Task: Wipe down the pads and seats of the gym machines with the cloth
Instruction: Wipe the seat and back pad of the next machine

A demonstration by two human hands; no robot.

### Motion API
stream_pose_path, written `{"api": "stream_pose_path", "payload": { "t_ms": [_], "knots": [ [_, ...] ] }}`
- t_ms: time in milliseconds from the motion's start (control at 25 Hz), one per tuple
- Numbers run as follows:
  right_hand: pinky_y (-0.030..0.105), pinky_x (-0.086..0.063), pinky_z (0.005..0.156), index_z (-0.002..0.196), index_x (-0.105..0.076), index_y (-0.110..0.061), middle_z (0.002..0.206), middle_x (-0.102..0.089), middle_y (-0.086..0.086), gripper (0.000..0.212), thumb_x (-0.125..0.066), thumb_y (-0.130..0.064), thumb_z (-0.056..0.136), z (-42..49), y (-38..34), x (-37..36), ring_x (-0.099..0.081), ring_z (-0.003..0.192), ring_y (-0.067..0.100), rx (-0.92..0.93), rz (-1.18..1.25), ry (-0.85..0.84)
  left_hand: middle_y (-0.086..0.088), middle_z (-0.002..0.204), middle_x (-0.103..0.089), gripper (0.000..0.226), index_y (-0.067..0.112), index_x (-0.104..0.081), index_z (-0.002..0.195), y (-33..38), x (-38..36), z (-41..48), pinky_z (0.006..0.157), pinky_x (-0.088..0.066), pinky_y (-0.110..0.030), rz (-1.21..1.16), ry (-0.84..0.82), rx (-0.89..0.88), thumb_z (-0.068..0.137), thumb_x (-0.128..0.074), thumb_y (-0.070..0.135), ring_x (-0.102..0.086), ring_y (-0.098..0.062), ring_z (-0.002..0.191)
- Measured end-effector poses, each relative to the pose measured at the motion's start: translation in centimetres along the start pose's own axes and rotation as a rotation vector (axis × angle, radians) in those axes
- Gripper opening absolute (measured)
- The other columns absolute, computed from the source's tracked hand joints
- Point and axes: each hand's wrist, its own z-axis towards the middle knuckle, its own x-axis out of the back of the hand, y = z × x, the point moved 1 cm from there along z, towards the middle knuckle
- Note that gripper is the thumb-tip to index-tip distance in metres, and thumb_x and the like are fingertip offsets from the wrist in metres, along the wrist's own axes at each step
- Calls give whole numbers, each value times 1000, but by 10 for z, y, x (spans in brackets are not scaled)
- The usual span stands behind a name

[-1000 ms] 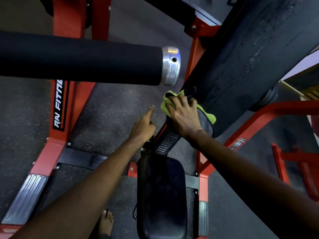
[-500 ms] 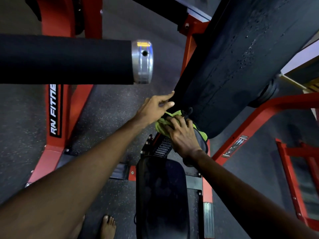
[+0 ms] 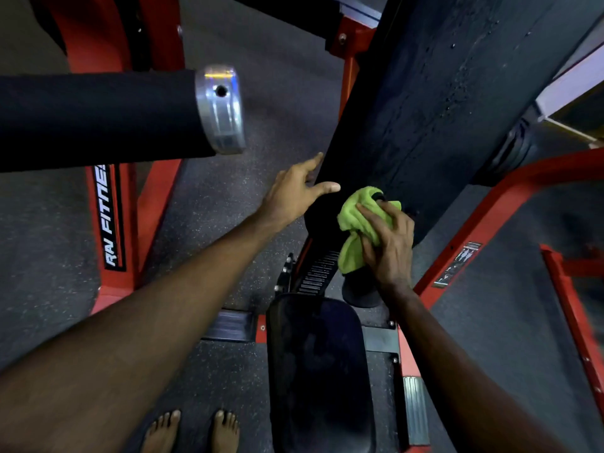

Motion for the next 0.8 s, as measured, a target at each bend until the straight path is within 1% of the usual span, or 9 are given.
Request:
{"api": "stream_pose_path", "payload": {
  "t_ms": [120,240,360,440,480,560,680,720,800],
  "knots": [
    [47,-43,103,135,-65,-24,134,-51,13,51,-68,-10,86,29,-10,3,-48,118,28,-78,150,196,4,143,-57,71,22,-46,149,1,-6,9,106,-50,-40,-44,20,17,87,-73,45,-59,-13,126],
    [44,-43,103,137,-62,-25,133,-51,13,50,-66,-16,88,46,-23,-4,-48,119,28,-211,212,349,7,138,-61,71,24,-47,148,-3,-13,12,105,-51,-39,-48,75,40,85,-71,47,-61,-11,123],
    [51,-39,104,147,-51,-28,144,-44,12,59,-69,-29,91,13,-33,-28,-42,130,35,-172,54,217,11,130,-66,74,34,-49,146,-5,-14,13,102,-52,-39,-11,75,61,79,-64,62,-63,-7,119],
    [56,-41,104,151,-46,-32,149,-40,8,66,-71,-27,90,-9,-24,-39,-38,136,34,-104,-29,80,11,128,-68,71,35,-50,144,-4,-12,13,102,-52,-40,9,51,69,79,-62,62,-63,-7,118],
    [57,-41,105,151,-46,-32,149,-39,8,67,-69,-24,88,-11,-16,-39,-38,136,34,-96,-19,67,11,127,-68,67,34,-51,143,-1,-11,12,102,-52,-41,15,42,72,82,-63,58,-63,-8,117],
    [53,-40,108,149,-51,-25,146,-43,13,62,-64,-19,89,-2,-9,-32,-41,133,34,-163,79,213,9,127,-68,58,32,-53,142,0,-12,11,102,-52,-41,19,39,71,88,-64,50,-62,-9,117],
    [36,-36,109,144,-57,-18,136,-49,17,50,-66,-22,95,43,-13,-11,-47,126,32,-449,238,598,2,134,-62,53,27,-49,144,-3,-15,13,103,-51,-39,-14,29,73,95,-63,42,-60,-12,117],
    [35,-35,108,145,-56,-19,137,-48,16,51,-65,-25,95,56,-17,-6,-46,126,31,-537,262,648,1,136,-59,53,25,-48,144,-4,-16,14,102,-52,-40,-4,27,78,96,-62,42,-60,-13,117],
    [39,-33,107,148,-51,-23,142,-46,14,54,-61,-29,95,62,-25,-7,-43,128,33,-556,226,579,-1,137,-53,49,21,-45,141,-4,-19,17,102,-51,-42,38,-1,87,98,-58,42,-58,-16,118]
  ]
}}
